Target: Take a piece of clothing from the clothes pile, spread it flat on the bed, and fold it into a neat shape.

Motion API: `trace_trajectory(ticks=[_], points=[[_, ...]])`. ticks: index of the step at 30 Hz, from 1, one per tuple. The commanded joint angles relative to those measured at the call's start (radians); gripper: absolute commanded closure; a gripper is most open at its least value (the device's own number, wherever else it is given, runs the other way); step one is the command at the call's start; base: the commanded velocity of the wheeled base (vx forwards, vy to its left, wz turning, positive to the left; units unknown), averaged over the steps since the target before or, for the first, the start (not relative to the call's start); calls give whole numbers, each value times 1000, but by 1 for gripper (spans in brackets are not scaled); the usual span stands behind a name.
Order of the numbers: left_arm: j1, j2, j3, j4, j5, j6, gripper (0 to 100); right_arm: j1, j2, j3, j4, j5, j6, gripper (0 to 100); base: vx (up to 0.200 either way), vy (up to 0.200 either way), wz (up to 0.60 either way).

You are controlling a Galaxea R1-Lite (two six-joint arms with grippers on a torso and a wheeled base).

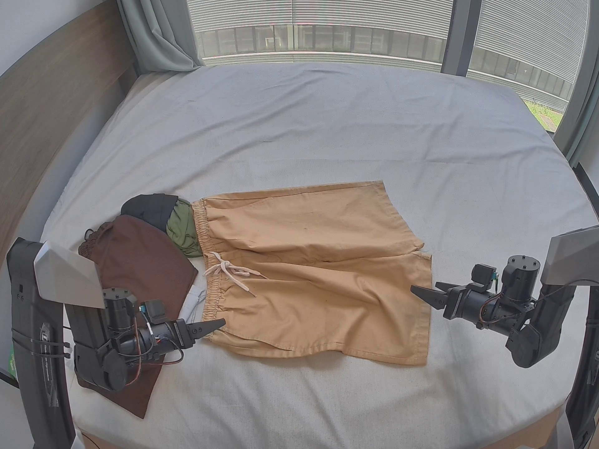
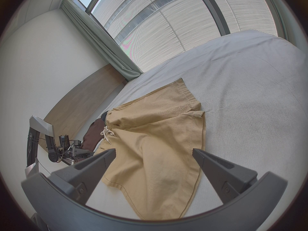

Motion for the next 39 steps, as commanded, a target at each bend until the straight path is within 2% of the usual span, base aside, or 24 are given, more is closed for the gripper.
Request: trace_trajectory(ticks=[1, 19, 20, 28, 39], points=[[-16, 8, -6, 0, 12, -12, 0, -2, 7, -4, 0, 1, -1, 0, 0, 0, 0], [-35, 45, -22, 0, 30, -13, 0, -2, 13, -4, 0, -1, -1, 0, 0, 0, 0], [-35, 45, -22, 0, 32, -13, 100, -2, 13, -2, 0, -1, -1, 0, 0, 0, 0], [-32, 54, -32, 0, 32, -10, 100, -2, 13, 38, 0, 4, -11, 0, 0, 0, 0], [-35, 54, -31, -1, 32, -4, 100, -5, 47, 145, 1, 8, -83, 0, 0, 0, 0]])
